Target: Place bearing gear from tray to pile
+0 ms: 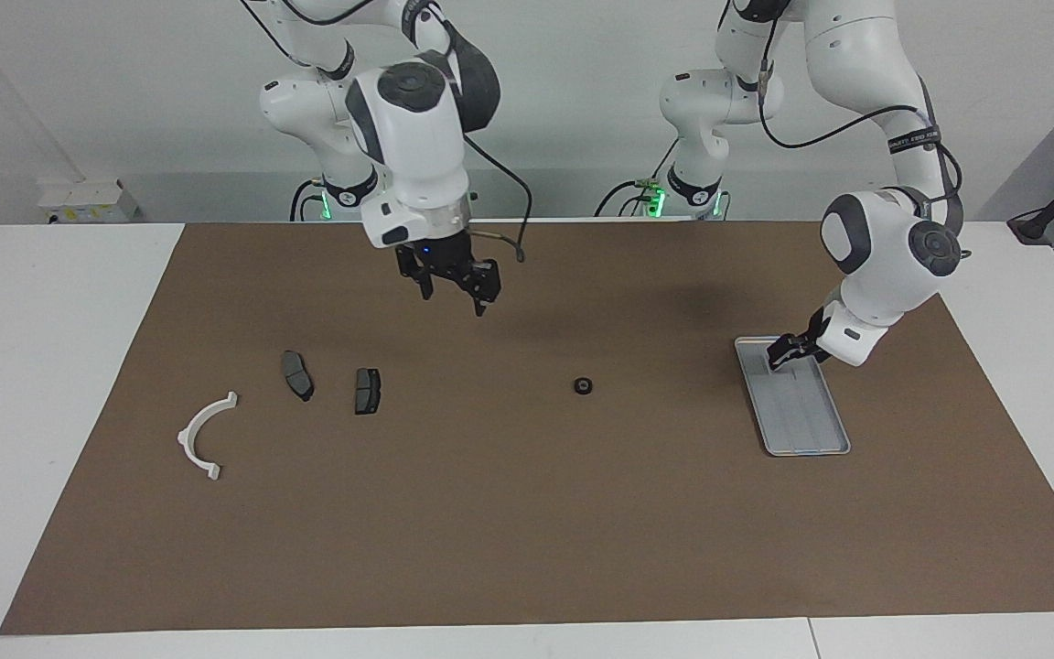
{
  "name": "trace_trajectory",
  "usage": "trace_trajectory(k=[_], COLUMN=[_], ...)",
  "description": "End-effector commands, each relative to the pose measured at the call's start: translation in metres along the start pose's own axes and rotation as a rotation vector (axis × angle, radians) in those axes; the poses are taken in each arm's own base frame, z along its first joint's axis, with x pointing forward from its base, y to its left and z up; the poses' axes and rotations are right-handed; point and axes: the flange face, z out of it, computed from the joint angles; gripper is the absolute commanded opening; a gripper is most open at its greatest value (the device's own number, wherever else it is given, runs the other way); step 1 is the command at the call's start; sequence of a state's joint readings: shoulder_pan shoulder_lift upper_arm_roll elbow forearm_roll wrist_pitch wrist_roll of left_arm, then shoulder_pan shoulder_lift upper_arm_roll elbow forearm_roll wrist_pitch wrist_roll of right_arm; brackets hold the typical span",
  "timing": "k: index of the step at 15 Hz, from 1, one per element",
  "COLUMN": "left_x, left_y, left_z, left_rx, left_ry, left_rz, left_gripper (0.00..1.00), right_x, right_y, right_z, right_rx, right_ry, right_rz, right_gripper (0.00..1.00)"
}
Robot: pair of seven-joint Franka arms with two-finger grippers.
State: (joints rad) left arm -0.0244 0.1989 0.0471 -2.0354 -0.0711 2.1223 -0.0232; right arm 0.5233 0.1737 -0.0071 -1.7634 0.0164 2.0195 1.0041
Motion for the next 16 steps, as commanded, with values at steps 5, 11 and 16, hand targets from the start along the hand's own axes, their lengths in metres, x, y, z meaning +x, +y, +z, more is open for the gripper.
trace_trajectory(k=[5, 11, 16], left_x=[-0.031, -0.041, -0.035], left_y=[-0.004, -0.01, -0.008], left_z=[0.028, 0.036, 0.04], left_rx=[0.004, 0.003, 0.003], left_ry=[0.019, 0.002, 0.045], left_rz=[0.006, -0.021, -0.057], left_gripper=[0.84, 0.77, 0.72], right_x=[-0.063, -0.059, -0.059], right_y=[-0.115, -0.15, -0.154], right_z=[0.115, 0.168, 0.187], right_rx=[-0.032, -0.073, -0.101], right_ry=[-0.017, 0.002, -0.003], right_rz=[0.039, 0.051, 0.044], right_gripper=[1.0, 1.0, 1.0])
